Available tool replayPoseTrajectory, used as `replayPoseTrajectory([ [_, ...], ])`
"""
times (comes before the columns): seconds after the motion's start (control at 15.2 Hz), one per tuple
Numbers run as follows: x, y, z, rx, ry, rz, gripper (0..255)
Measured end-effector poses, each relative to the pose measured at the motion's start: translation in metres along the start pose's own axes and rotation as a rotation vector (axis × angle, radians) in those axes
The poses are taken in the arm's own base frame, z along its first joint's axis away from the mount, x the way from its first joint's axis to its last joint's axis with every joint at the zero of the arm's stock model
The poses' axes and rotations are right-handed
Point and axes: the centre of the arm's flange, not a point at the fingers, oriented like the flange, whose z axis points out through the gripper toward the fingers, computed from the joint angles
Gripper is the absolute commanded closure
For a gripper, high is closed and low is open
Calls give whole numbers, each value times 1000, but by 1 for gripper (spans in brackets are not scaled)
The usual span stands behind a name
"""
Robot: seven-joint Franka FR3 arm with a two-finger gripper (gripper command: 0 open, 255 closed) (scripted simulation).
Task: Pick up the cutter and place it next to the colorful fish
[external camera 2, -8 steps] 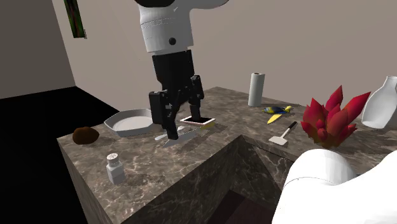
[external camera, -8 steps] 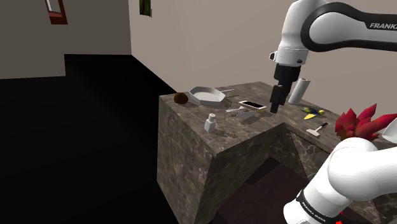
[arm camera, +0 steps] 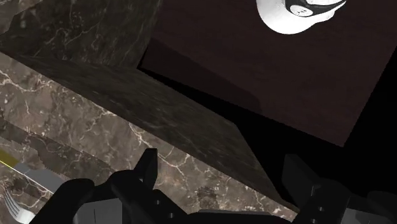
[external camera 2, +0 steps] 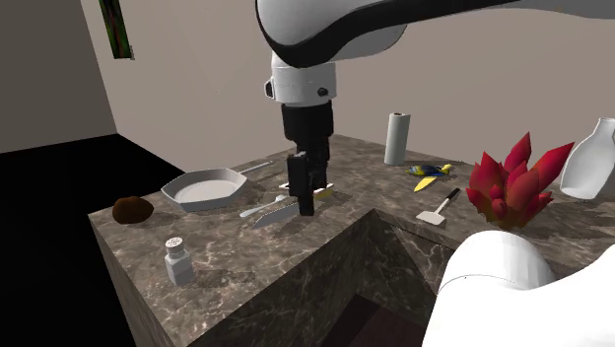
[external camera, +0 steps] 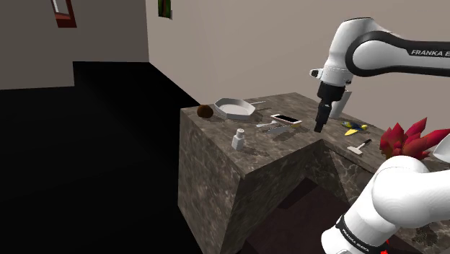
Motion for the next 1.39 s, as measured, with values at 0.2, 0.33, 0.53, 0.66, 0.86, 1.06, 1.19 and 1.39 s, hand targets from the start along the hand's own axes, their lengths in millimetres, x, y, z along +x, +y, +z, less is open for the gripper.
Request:
replayPoseTrajectory([
  [0.2, -11, 31, 17, -6, 37, -125, 0],
  [0.33, -15, 53, 32, -9, 62, -209, 0],
  [0.53, -16, 89, 48, -15, 99, -335, 0],
  [0.66, -15, 111, 62, -18, 124, -418, 0],
  [0.86, -8, 147, 81, -24, 162, -544, 0],
  [1.06, 4, 182, 96, -29, 200, -668, 0],
  [1.19, 18, 200, 108, -31, 225, -752, 0],
  [1.39, 36, 232, 123, -36, 262, -876, 0],
])
